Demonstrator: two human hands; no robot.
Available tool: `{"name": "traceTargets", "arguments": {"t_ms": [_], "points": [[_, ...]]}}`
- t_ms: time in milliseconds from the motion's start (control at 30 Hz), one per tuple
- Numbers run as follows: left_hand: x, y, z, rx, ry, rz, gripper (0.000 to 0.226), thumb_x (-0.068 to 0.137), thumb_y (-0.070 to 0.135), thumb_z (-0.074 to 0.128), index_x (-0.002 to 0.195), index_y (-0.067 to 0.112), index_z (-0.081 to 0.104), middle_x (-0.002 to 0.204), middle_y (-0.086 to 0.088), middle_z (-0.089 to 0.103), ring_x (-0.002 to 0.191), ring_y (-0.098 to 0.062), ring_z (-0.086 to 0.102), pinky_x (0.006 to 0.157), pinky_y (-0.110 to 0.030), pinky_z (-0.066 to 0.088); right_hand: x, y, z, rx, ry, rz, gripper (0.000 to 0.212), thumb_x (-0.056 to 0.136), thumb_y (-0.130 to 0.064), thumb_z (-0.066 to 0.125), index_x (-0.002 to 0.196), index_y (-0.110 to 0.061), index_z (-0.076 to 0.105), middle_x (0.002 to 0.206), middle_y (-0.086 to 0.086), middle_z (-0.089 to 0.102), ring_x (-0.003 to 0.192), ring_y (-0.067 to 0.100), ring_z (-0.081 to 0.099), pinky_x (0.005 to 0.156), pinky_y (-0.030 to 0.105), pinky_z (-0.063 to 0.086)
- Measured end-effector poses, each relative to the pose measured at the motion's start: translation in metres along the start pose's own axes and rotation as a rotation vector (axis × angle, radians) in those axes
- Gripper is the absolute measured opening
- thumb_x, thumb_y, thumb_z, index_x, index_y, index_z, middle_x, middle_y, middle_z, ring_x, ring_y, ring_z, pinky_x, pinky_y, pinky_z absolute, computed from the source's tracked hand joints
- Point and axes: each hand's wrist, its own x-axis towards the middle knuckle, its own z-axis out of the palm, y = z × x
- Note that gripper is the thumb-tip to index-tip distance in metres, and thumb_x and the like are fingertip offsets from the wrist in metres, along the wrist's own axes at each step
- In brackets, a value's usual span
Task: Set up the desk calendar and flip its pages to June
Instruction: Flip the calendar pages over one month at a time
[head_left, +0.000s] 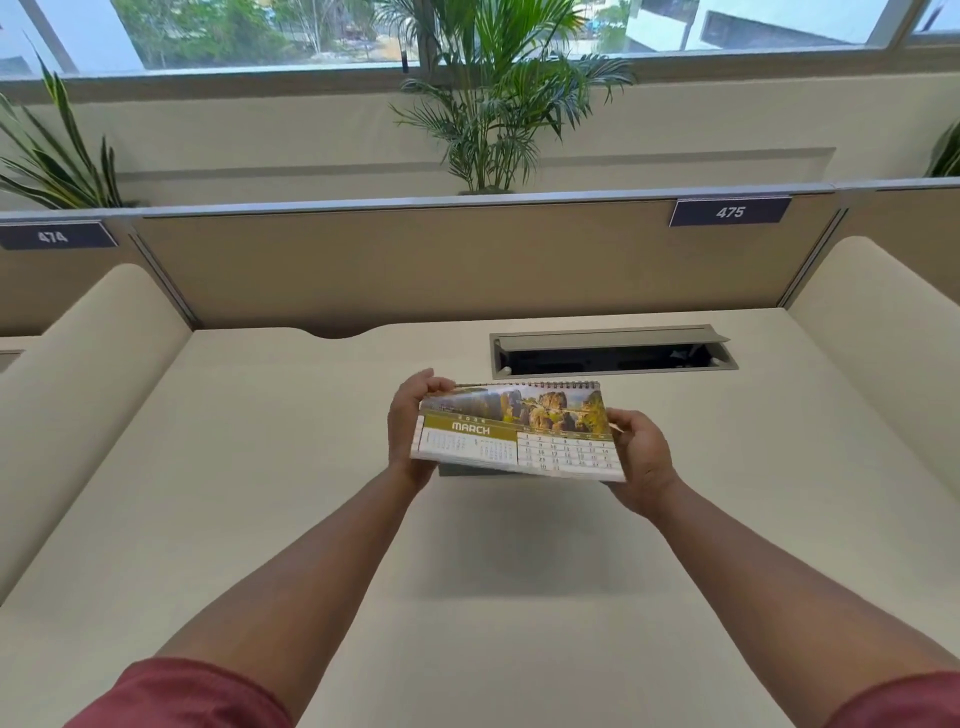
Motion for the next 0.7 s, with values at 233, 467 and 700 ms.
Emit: {"name": "traceTargets", "arguments": {"t_ms": [233, 467, 700], "points": [[0.020, 0.003, 0.010, 0.313, 0.144, 0.018, 0.028, 0.086, 0.039, 0.082, 0.088, 0.015, 0.068, 0.091, -0.004, 0.077, 0.083, -0.024, 0.074, 0.070, -0.036, 0.063, 0.008, 0.001, 0.010, -0.424, 0.085, -0.100, 0.054, 0.090, 0.001, 0.055, 0.131, -0.034, 0.059, 0.107, 0.011, 0.071, 0.075, 0.021, 0.056, 0.055, 0.030, 0.045], [0.027, -0.001, 0.016, 0.456, 0.226, 0.018, 0.016, 0.091, 0.034, 0.073, 0.099, 0.020, 0.073, 0.110, -0.001, 0.070, 0.105, -0.025, 0.068, 0.085, -0.042, 0.060, 0.009, 0.006, 0.013, -0.460, 0.132, -0.136, 0.050, 0.091, 0.000, 0.056, 0.129, -0.033, 0.057, 0.100, 0.008, 0.069, 0.080, 0.021, 0.056, 0.061, 0.032, 0.043], [0.020, -0.006, 0.011, 0.537, 0.182, -0.046, 0.064, 0.087, 0.075, 0.057, 0.059, 0.018, 0.054, 0.059, 0.001, 0.061, 0.058, -0.019, 0.055, 0.055, -0.036, 0.040, 0.010, 0.009, 0.010, -0.457, 0.137, -0.147, 0.053, 0.091, 0.002, 0.056, 0.132, -0.031, 0.056, 0.098, 0.010, 0.069, 0.076, 0.019, 0.056, 0.060, 0.032, 0.045]]}}
